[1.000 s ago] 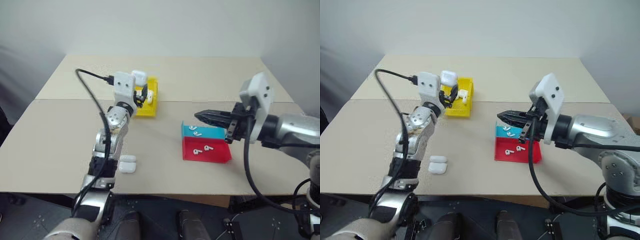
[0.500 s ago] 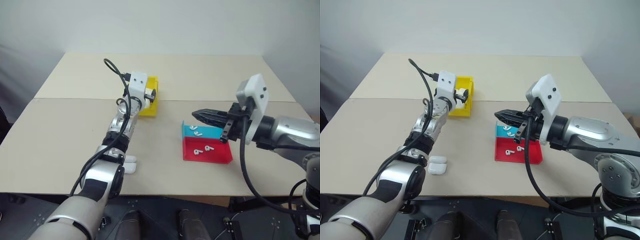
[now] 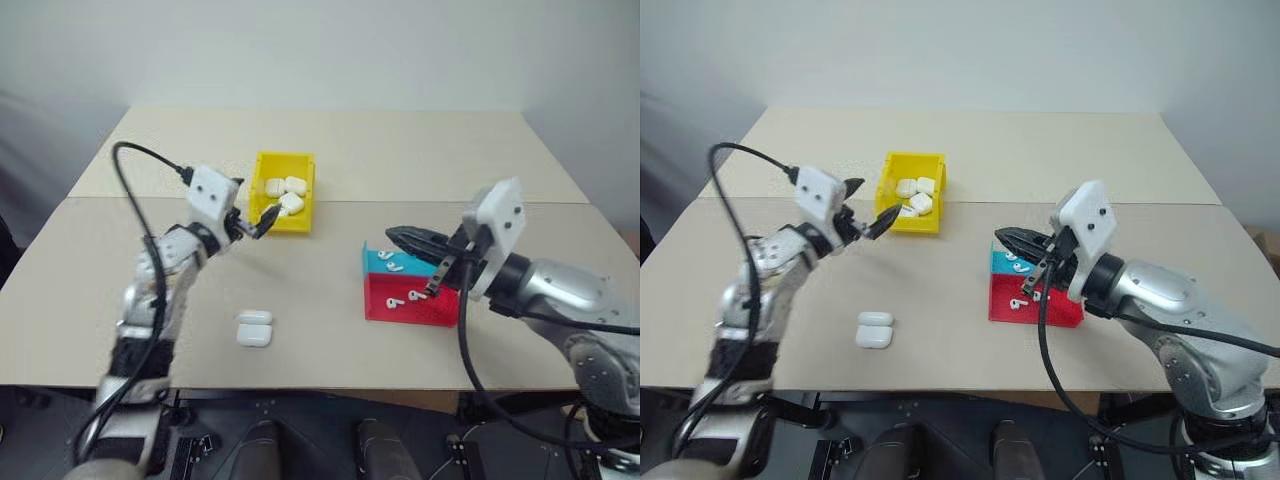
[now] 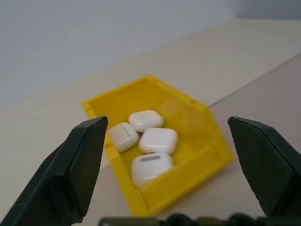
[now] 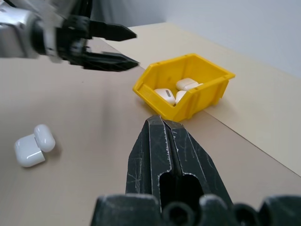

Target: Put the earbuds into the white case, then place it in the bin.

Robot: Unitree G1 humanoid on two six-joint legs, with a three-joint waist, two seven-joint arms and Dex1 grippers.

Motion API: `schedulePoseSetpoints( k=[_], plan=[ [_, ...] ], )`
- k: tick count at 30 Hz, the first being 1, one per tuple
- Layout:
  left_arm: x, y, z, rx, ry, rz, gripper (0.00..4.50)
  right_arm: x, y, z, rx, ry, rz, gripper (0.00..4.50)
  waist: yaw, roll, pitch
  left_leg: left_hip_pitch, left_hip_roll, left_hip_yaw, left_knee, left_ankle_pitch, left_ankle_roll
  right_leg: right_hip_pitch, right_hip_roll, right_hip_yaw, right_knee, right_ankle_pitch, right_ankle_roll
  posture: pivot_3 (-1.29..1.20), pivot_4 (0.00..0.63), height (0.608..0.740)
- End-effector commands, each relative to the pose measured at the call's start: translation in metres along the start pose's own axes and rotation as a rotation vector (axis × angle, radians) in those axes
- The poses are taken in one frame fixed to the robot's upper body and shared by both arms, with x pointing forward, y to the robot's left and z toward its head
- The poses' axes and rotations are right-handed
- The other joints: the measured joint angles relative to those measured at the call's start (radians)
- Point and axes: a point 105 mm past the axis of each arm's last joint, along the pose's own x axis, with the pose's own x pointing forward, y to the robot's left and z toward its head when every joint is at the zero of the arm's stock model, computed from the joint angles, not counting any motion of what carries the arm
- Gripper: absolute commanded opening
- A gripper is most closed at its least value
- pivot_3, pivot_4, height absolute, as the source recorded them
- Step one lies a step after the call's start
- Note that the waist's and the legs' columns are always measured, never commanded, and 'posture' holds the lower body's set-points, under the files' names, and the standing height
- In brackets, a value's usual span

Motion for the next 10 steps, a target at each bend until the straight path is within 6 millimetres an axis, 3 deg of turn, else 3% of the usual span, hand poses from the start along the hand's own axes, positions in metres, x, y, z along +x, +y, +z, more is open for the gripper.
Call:
schedulePoseSetpoints(
  k=[1, 5, 10],
  plan=[
    [-0.034, -0.025, 0.033, 0.010, -0.094, -0.200, 4.45, -0.008, 0.002, -0.001, -0.076, -0.004, 0.070, 0.00, 0.000, 0.000, 0.000, 0.001, 0.001, 0.000, 0.000, 0.000, 0.000, 0.001, 0.000, 0.000, 0.000, 0.000, 0.000, 0.00, 0.150, 0.740],
    [-0.068, -0.039, 0.038, -0.022, -0.092, -0.301, 4.45, -0.020, 0.005, -0.011, -0.103, 0.049, 0.152, 0.00, -0.001, 0.000, 0.000, 0.003, 0.001, 0.001, 0.000, 0.000, 0.000, 0.002, 0.000, 0.000, 0.000, -0.003, -0.003, 0.00, 0.150, 0.740],
    [-0.082, -0.044, 0.033, -0.011, -0.019, -0.338, 4.45, -0.030, 0.006, -0.016, -0.112, 0.079, 0.198, 0.00, 0.002, 0.000, 0.000, 0.005, 0.001, 0.001, 0.000, 0.000, 0.000, 0.004, 0.000, 0.000, 0.000, -0.009, 0.000, 0.00, 0.150, 0.740]
  ],
)
